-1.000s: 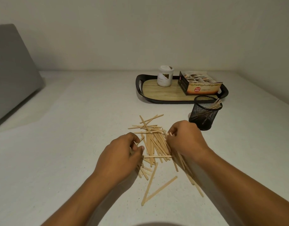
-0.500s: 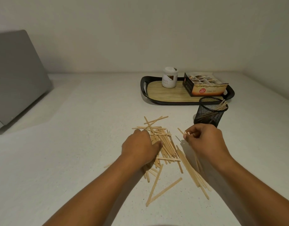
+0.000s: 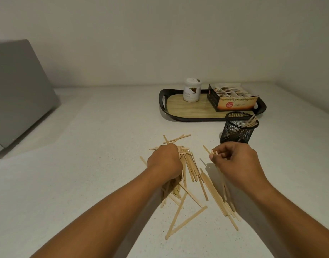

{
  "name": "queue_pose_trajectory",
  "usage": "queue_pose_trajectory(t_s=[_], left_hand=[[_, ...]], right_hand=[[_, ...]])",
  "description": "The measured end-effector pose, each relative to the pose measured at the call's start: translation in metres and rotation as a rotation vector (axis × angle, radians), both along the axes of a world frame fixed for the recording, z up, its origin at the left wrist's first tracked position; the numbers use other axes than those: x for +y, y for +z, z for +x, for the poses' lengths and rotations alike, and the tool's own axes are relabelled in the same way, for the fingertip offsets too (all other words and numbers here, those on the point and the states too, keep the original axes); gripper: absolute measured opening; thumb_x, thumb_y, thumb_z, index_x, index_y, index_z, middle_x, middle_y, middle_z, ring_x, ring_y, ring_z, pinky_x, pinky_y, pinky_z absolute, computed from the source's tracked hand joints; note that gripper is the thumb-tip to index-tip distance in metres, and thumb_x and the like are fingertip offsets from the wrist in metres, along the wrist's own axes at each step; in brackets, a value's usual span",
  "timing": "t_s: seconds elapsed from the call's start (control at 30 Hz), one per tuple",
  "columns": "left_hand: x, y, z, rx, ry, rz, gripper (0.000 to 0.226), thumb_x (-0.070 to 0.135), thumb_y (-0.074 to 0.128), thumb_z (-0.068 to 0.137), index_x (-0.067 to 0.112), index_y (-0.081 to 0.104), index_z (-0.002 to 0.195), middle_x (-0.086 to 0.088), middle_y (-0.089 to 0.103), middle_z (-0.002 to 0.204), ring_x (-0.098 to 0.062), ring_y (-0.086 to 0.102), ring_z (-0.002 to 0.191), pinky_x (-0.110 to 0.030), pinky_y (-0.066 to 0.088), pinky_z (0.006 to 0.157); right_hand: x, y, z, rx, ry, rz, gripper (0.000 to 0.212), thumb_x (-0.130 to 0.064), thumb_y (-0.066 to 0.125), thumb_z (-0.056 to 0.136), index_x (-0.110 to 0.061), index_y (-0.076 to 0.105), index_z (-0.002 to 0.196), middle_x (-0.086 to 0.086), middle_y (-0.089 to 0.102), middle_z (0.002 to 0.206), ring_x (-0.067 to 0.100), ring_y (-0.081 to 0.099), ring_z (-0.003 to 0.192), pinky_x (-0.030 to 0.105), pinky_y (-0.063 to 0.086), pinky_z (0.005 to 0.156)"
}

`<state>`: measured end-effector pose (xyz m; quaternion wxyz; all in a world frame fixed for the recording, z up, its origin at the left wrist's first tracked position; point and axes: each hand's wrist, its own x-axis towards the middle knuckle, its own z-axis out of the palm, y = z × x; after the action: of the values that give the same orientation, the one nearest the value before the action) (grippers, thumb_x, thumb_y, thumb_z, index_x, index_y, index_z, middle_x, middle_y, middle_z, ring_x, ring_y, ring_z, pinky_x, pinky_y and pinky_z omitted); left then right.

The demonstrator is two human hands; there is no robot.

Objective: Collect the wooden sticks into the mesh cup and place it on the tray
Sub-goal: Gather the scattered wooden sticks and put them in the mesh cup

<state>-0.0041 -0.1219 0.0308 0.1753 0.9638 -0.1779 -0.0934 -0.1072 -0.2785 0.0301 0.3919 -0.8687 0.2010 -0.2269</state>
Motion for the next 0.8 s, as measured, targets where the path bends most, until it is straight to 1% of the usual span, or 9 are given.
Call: queue_pose_trajectory(t_s=[0.07, 0.13, 0.2, 0.3, 0.43, 0.57, 0.63, 0.73, 0.8], left_hand=[[0.001, -0.004, 0.002, -0.032, -0.002, 0.007, 0.032, 0.017, 0.057, 0.089, 0.019, 0.043, 0.06, 0.003, 0.051, 0.063, -0.013, 0.049, 0.055, -0.026, 0.032, 0.046], [0.001, -0.008, 0.001, -0.04, -0.01, -0.013, 0.036, 0.037, 0.058, 0.093, 0.022, 0.045, 0.062, 0.004, 0.053, 0.063, -0.012, 0.051, 0.056, -0.026, 0.036, 0.048], [-0.001, -0.012, 0.0, -0.043, -0.019, -0.022, 0.038, 0.046, 0.064, 0.089, 0.024, 0.046, 0.063, 0.005, 0.054, 0.064, -0.011, 0.051, 0.056, -0.026, 0.037, 0.049], [-0.003, -0.014, 0.001, -0.027, 0.009, -0.049, 0.028, 0.033, 0.067, 0.09, 0.02, 0.053, 0.069, 0.004, 0.053, 0.066, -0.01, 0.051, 0.056, -0.025, 0.034, 0.046], [-0.001, -0.011, 0.006, 0.073, 0.053, -0.126, 0.025, 0.023, 0.067, 0.09, 0.014, 0.055, 0.071, 0.0, 0.056, 0.069, -0.014, 0.054, 0.061, -0.024, 0.035, 0.046], [0.002, -0.004, 0.009, 0.178, 0.095, -0.248, 0.018, 0.022, 0.072, 0.087, 0.008, 0.062, 0.083, -0.007, 0.065, 0.083, -0.021, 0.064, 0.08, -0.032, 0.049, 0.063], [0.003, -0.002, 0.008, 0.186, 0.121, -0.274, 0.018, 0.021, 0.071, 0.087, 0.004, 0.066, 0.091, -0.01, 0.069, 0.092, -0.024, 0.066, 0.088, -0.034, 0.052, 0.07], [0.002, 0.002, 0.007, 0.176, 0.133, -0.287, 0.015, 0.017, 0.065, 0.09, 0.006, 0.068, 0.1, -0.009, 0.067, 0.096, -0.024, 0.065, 0.09, -0.036, 0.055, 0.076], [0.002, 0.004, 0.005, 0.164, 0.12, -0.306, 0.013, 0.014, 0.062, 0.093, 0.005, 0.07, 0.095, -0.006, 0.065, 0.09, -0.022, 0.063, 0.085, -0.035, 0.053, 0.077]], right_hand=[[0.001, 0.0, 0.0, -0.002, 0.006, 0.005, 0.007, -0.019, 0.079, 0.082, -0.024, 0.074, 0.081, -0.007, 0.068, 0.064, 0.005, 0.064, 0.057, 0.008, 0.043, 0.047], [0.002, 0.0, -0.001, -0.006, 0.012, 0.007, 0.007, -0.019, 0.079, 0.082, -0.024, 0.074, 0.081, -0.007, 0.068, 0.064, 0.004, 0.064, 0.056, 0.007, 0.043, 0.047], [0.003, 0.0, -0.001, -0.009, 0.019, 0.013, 0.008, -0.019, 0.078, 0.082, -0.025, 0.073, 0.079, -0.007, 0.068, 0.063, 0.002, 0.064, 0.056, 0.008, 0.044, 0.046], [0.005, -0.001, -0.001, -0.011, 0.028, 0.018, 0.01, -0.019, 0.078, 0.082, -0.026, 0.072, 0.078, -0.007, 0.068, 0.063, 0.001, 0.064, 0.058, 0.007, 0.045, 0.047], [0.007, -0.001, -0.003, -0.016, 0.041, 0.022, 0.01, -0.019, 0.078, 0.082, -0.026, 0.072, 0.078, -0.008, 0.069, 0.063, 0.001, 0.065, 0.062, 0.009, 0.046, 0.049], [0.006, -0.001, -0.008, -0.024, 0.044, 0.028, 0.011, -0.018, 0.078, 0.082, -0.027, 0.072, 0.078, -0.007, 0.069, 0.064, -0.001, 0.065, 0.065, 0.006, 0.046, 0.047], [0.007, -0.002, -0.01, -0.024, 0.037, 0.029, 0.014, -0.02, 0.078, 0.082, -0.029, 0.07, 0.077, -0.009, 0.069, 0.063, -0.004, 0.065, 0.066, 0.005, 0.045, 0.046], [0.008, -0.004, -0.011, -0.011, 0.019, 0.027, 0.011, -0.022, 0.078, 0.083, -0.03, 0.071, 0.08, -0.013, 0.069, 0.066, -0.007, 0.065, 0.068, 0.005, 0.044, 0.048], [0.009, -0.005, -0.012, -0.012, 0.008, 0.031, 0.009, -0.022, 0.078, 0.083, -0.029, 0.072, 0.082, -0.014, 0.069, 0.067, -0.005, 0.065, 0.067, 0.006, 0.044, 0.05]])
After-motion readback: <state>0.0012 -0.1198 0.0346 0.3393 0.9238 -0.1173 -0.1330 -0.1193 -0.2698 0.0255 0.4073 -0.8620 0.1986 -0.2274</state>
